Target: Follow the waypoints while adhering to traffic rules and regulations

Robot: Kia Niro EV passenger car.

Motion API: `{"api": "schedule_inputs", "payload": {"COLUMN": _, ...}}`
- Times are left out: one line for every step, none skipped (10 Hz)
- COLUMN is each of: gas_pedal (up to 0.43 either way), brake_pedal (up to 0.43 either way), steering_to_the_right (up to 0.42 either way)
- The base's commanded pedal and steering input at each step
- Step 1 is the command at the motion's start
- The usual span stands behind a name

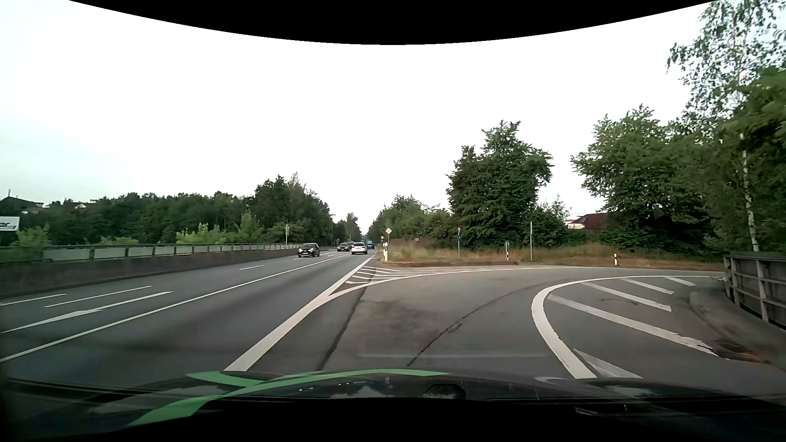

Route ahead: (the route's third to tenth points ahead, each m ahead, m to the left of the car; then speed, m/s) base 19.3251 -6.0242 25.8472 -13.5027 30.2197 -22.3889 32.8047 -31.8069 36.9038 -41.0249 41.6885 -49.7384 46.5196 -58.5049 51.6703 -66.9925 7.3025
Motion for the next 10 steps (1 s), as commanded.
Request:
{"api": "schedule_inputs", "payload": {"gas_pedal": 0.118, "brake_pedal": 0.000, "steering_to_the_right": 0.091}}
{"api": "schedule_inputs", "payload": {"gas_pedal": 0.130, "brake_pedal": 0.000, "steering_to_the_right": 0.097}}
{"api": "schedule_inputs", "payload": {"gas_pedal": 0.130, "brake_pedal": 0.000, "steering_to_the_right": 0.100}}
{"api": "schedule_inputs", "payload": {"gas_pedal": 0.130, "brake_pedal": 0.000, "steering_to_the_right": 0.106}}
{"api": "schedule_inputs", "payload": {"gas_pedal": 0.130, "brake_pedal": 0.000, "steering_to_the_right": 0.112}}
{"api": "schedule_inputs", "payload": {"gas_pedal": 0.130, "brake_pedal": 0.000, "steering_to_the_right": 0.118}}
{"api": "schedule_inputs", "payload": {"gas_pedal": 0.118, "brake_pedal": 0.000, "steering_to_the_right": 0.124}}
{"api": "schedule_inputs", "payload": {"gas_pedal": 0.118, "brake_pedal": 0.000, "steering_to_the_right": 0.132}}
{"api": "schedule_inputs", "payload": {"gas_pedal": 0.118, "brake_pedal": 0.000, "steering_to_the_right": 0.142}}
{"api": "schedule_inputs", "payload": {"gas_pedal": 0.118, "brake_pedal": 0.000, "steering_to_the_right": 0.155}}
